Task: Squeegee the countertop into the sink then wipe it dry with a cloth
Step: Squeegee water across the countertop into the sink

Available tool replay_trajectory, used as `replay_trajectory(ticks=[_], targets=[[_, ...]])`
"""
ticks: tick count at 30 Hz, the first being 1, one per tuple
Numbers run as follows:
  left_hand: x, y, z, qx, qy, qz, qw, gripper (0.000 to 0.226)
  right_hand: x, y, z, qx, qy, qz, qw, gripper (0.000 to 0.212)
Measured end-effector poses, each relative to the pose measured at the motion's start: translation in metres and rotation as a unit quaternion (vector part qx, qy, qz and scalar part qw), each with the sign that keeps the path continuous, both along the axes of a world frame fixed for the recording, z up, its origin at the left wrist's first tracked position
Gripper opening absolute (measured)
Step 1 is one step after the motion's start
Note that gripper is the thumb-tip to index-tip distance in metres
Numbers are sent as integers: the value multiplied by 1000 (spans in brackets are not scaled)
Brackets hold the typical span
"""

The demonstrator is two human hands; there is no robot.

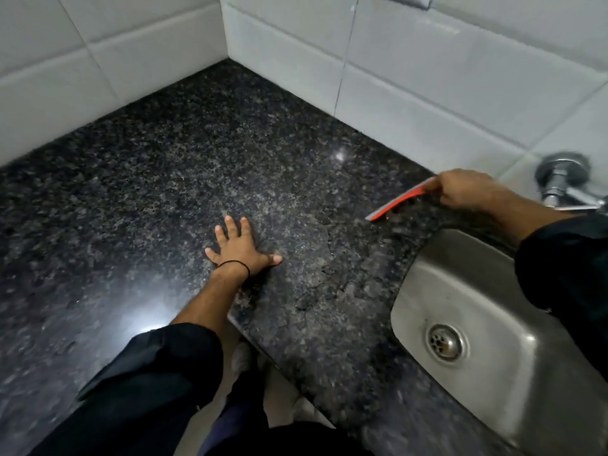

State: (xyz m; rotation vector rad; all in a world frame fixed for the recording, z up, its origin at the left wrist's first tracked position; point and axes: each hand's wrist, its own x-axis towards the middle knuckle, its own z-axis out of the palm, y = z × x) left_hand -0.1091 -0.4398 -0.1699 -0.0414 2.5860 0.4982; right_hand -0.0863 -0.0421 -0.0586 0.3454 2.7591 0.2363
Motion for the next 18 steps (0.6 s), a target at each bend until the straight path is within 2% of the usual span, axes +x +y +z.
replay_trajectory(ticks=[4,8,12,18], targets=[[6,-3,0,-11,19,-10,1000,119,53,19,15,-30,-29,0,999,33],[19,1,2,-17,45,-13,999,106,70,25,22,-18,-36,-9,999,36],[39,4,4,3,68,-6,998,95,65,6,31,-51,24,-16,998,41],[71,-9,11,24,21,80,996,105,15,-72,18,-147,61,70,985,49]])
